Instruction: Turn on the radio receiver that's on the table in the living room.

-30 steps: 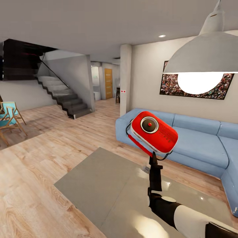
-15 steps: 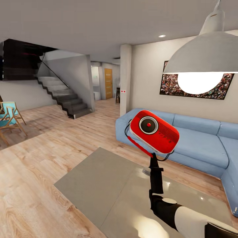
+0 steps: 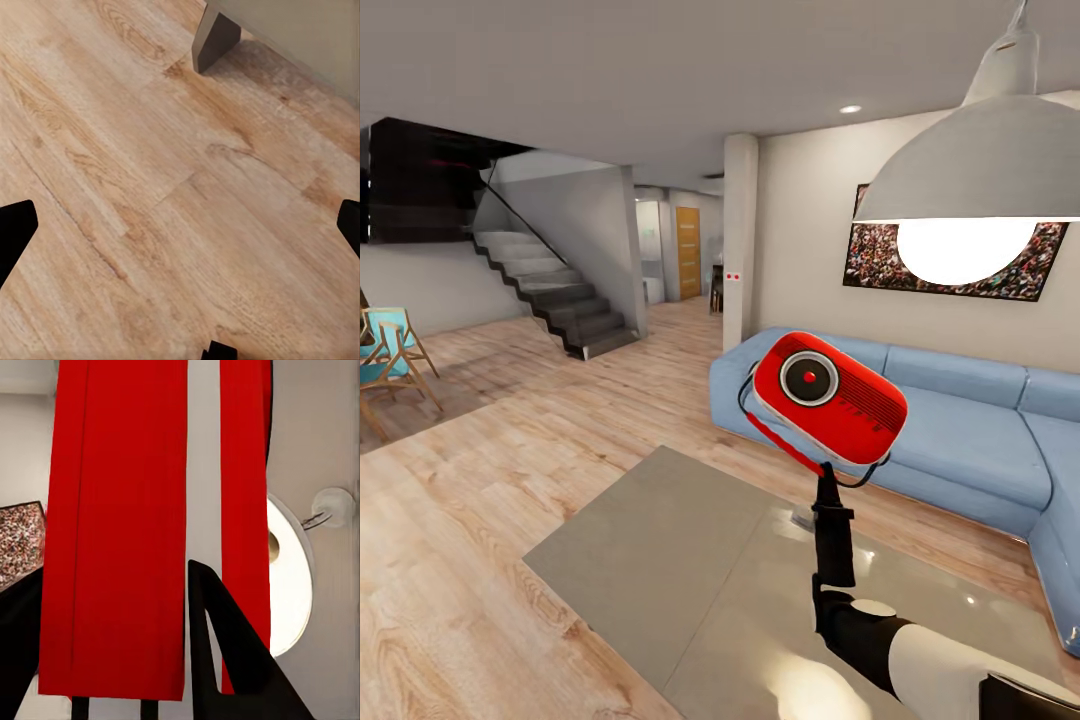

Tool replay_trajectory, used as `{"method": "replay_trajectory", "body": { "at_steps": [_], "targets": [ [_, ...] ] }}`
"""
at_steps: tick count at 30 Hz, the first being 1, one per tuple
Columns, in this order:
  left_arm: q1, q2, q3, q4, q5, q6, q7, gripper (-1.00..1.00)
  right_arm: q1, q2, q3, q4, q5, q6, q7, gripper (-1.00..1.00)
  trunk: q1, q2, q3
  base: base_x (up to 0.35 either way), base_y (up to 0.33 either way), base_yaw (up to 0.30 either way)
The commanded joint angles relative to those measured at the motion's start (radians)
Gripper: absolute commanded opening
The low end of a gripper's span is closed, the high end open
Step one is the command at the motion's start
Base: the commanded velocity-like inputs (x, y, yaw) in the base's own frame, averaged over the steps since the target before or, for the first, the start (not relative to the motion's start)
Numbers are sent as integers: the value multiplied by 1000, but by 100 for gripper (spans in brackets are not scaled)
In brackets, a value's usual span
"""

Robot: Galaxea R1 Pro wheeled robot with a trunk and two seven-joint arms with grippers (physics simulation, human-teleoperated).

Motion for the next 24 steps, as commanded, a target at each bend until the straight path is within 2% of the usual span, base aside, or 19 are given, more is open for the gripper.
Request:
{"method": "replay_trajectory", "body": {
  "at_steps": [1,5,7,12,17,21,24],
  "targets": [
    [0,0,0,0,0,0,0,100,0,0,1,2,1,0,-6,-100,0,0,0,0,0,0],
    [0,-1,0,0,0,0,0,100,0,0,12,26,8,13,-20,-100,0,0,0,0,0,0],
    [0,-1,0,0,0,0,0,100,0,0,39,38,19,50,-20,-100,0,0,0,0,0,0],
    [0,-1,0,0,0,0,0,100,0,1,148,50,43,148,-20,-100,0,0,0,0,0,0],
    [0,-2,0,1,1,1,-6,100,0,2,222,51,47,173,-20,-100,0,0,0,0,0,0],
    [0,-20,-9,1,0,3,-20,100,2,2,297,52,48,222,-20,-100,0,0,0,0,0,0],
    [0,-30,-22,-1,-1,5,-24,100,5,1,365,52,47,290,-20,-100,0,0,0,0,0,0]
  ]
}}
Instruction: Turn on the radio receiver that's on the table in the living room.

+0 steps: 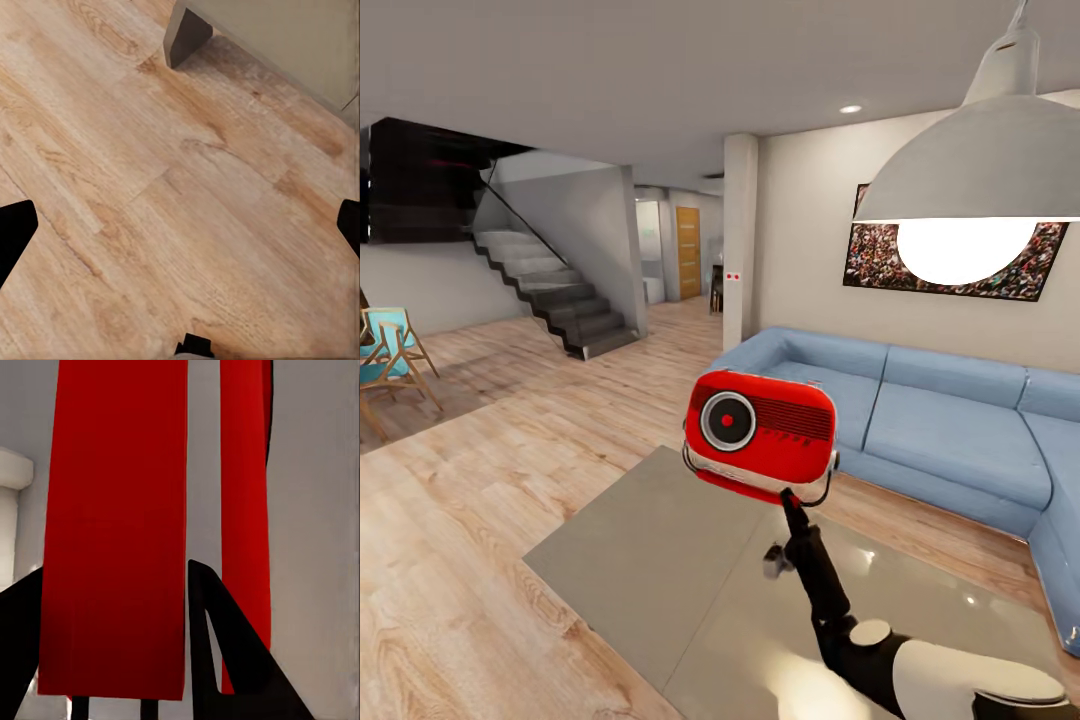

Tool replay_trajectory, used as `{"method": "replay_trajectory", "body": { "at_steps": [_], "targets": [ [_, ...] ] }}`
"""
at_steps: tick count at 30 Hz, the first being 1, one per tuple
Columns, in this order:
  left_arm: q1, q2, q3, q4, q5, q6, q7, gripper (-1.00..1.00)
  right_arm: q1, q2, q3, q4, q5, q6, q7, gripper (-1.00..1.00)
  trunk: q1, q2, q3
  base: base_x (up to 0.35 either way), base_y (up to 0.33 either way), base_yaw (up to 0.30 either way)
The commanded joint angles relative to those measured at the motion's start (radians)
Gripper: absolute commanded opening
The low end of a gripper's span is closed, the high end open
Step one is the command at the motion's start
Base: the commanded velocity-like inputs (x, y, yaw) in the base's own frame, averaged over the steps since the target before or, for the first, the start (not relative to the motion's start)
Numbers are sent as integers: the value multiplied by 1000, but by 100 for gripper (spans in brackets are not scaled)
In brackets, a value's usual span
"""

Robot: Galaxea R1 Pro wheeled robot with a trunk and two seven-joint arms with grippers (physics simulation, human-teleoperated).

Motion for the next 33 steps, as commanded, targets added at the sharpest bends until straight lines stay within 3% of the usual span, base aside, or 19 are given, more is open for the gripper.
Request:
{"method": "replay_trajectory", "body": {
  "at_steps": [1,8,9,15,22,27,31,33],
  "targets": [
    [0,-1,-2,-2,0,0,0,100,0,0,6,0,2,12,0,-100,0,0,0,0,0,0],
    [-1,-1,-8,-82,-1,5,0,100,1,-4,41,0,1,65,0,-100,0,0,0,0,0,0],
    [-1,-2,-8,-93,-1,6,0,-100,1,-5,42,0,1,66,0,-100,0,0,0,0,0,0],
    [0,-3,-7,-178,4,7,6,-100,1,-16,44,6,1,70,0,-100,0,0,0,0,0,0],
    [0,-2,7,-196,10,-2,10,-100,1,-36,43,26,-1,70,0,-100,0,0,0,0,0,0],
    [-3,-23,3,-248,3,29,1,-100,1,-41,40,27,-2,70,0,-100,0,0,0,0,0,0],
    [-23,-52,-3,-385,-26,238,-3,-100,1,-41,38,27,-2,70,0,-100,0,0,0,0,0,0],
    [-39,-63,-13,-500,-54,397,-20,-100,1,-41,37,27,-2,70,0,-100,0,0,0,0,0,0]
  ]
}}
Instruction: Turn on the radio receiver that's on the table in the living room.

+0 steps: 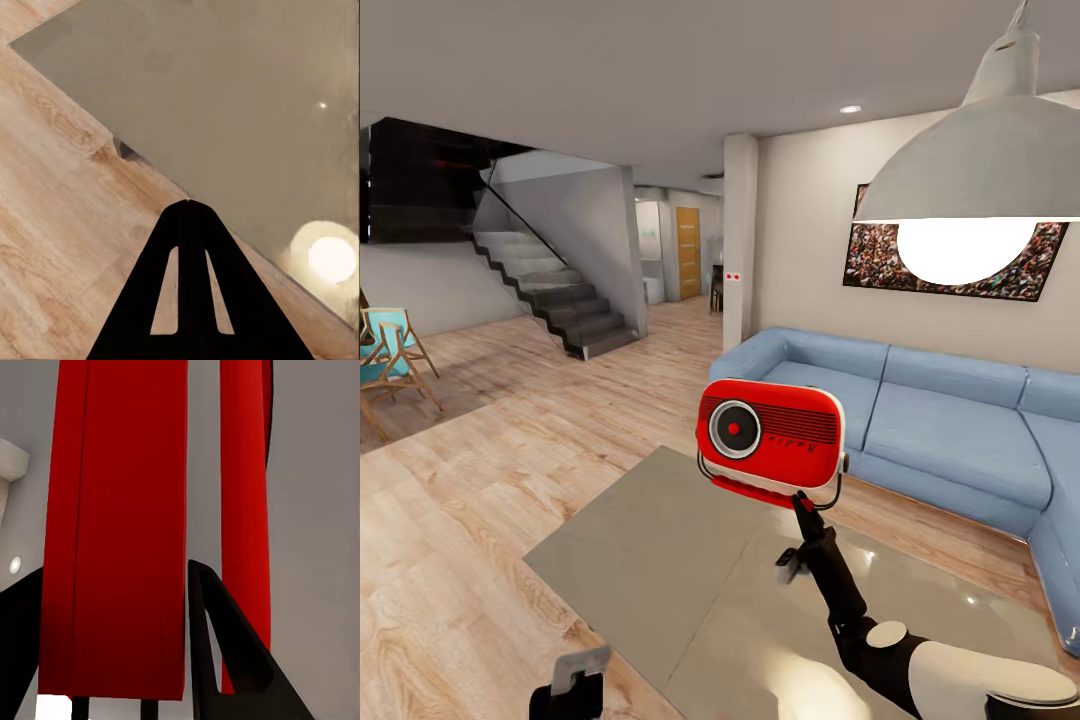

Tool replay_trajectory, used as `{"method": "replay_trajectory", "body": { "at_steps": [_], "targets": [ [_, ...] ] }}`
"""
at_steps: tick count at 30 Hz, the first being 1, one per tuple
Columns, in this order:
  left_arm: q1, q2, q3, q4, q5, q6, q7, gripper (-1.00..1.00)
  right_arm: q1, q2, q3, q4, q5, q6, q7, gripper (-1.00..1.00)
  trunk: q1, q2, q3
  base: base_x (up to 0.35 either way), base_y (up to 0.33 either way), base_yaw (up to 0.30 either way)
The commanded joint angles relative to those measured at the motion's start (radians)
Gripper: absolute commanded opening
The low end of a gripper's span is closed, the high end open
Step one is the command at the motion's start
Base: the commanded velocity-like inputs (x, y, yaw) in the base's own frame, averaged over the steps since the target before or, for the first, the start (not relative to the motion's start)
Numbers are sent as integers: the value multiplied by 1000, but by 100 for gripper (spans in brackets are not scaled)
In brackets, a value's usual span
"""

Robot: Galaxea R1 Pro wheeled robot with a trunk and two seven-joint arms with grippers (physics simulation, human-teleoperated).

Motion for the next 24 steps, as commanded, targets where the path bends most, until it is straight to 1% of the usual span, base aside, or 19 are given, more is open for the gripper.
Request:
{"method": "replay_trajectory", "body": {
  "at_steps": [1,3,4,5,6,7,9,10,11,12,14,17,20,24],
  "targets": [
    [-3,-2,-3,-35,-5,40,-7,-100,0,0,-2,0,3,-1,0,-100,0,0,0,0,0,0],
    [-11,-9,-22,-166,-20,169,-41,-100,0,0,-2,0,2,-1,0,-100,0,0,0,0,0,0],
    [-12,-11,-30,-198,-22,196,-49,-100,0,0,-2,0,2,-1,0,-100,0,0,0,0,0,0],
    [-14,-16,-50,-257,-25,242,-65,-100,0,0,-2,0,2,-1,0,-100,0,0,0,0,0,0],
    [-15,-23,-79,-309,-26,280,-79,-100,0,0,-2,0,2,-1,0,-100,0,0,0,0,0,0],
    [-16,-36,-137,-361,-28,324,-97,-100,0,0,-2,0,1,-1,0,-100,0,0,0,0,0,0],
    [-17,-67,-225,-393,-30,355,-107,-100,0,0,-2,1,0,0,0,-100,0,0,0,0,0,0],
    [-17,-76,-242,-399,-31,359,-108,-100,0,0,-2,1,0,0,0,-100,0,0,0,0,0,0],
    [-17,-96,-267,-410,-32,366,-109,-100,0,0,-2,4,0,0,0,-100,0,0,0,0,0,0],
    [-17,-100,-283,-422,-33,370,-110,-100,0,0,-2,10,0,1,0,-100,0,0,0,0,0,0],
    [-19,-100,-300,-456,-34,375,-112,-100,0,1,0,27,1,1,0,-100,0,0,0,0,0,0],
    [-21,-100,-308,-501,-34,378,-114,-100,0,0,-1,38,2,1,0,-100,0,0,0,0,0,0],
    [-21,-100,-310,-523,-34,379,-116,-100,0,-2,0,52,3,4,0,-100,0,0,0,0,0,0],
    [-23,-100,-311,-531,-33,379,-116,-100,0,-2,3,90,4,25,0,-100,0,0,0,0,0,0]
  ]
}}
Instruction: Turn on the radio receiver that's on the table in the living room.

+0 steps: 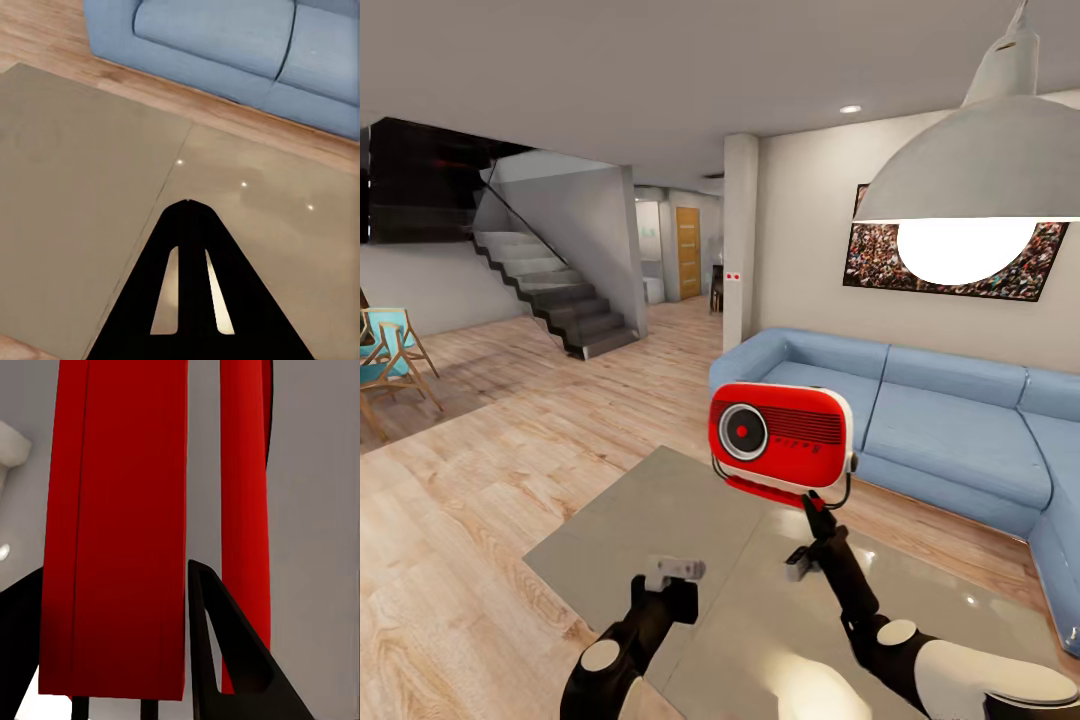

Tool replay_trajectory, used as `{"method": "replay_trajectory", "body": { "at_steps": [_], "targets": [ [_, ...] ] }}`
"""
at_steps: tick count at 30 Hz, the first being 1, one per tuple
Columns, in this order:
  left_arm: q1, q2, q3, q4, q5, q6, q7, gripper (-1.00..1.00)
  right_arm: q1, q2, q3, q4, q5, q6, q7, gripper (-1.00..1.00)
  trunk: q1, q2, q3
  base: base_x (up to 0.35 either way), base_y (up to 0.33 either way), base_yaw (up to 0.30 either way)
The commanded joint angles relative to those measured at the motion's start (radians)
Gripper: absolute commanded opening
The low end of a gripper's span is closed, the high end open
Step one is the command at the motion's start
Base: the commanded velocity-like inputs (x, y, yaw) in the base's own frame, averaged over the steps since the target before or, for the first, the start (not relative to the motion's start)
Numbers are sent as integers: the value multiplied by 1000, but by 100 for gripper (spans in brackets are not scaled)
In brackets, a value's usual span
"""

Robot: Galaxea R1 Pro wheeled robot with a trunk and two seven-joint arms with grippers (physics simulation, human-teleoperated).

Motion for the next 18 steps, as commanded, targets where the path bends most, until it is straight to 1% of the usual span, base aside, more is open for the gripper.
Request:
{"method": "replay_trajectory", "body": {
  "at_steps": [1,4,8,12,18],
  "targets": [
    [0,0,0,0,0,0,0,-100,0,0,-3,3,4,1,0,-100,0,0,0,0,0,0],
    [-4,0,0,-1,0,0,3,-100,0,0,-2,13,4,6,0,-100,0,0,0,0,0,0],
    [-34,0,1,-2,-1,16,5,-100,0,0,-1,24,4,8,0,-100,0,0,0,0,0,0],
    [-62,0,1,-2,-1,49,5,-100,0,0,-2,28,2,8,0,-100,0,0,0,0,0,0],
    [-97,0,1,-2,0,62,4,-100,0,0,-4,31,0,7,0,-100,0,0,0,0,0,0]
  ]
}}
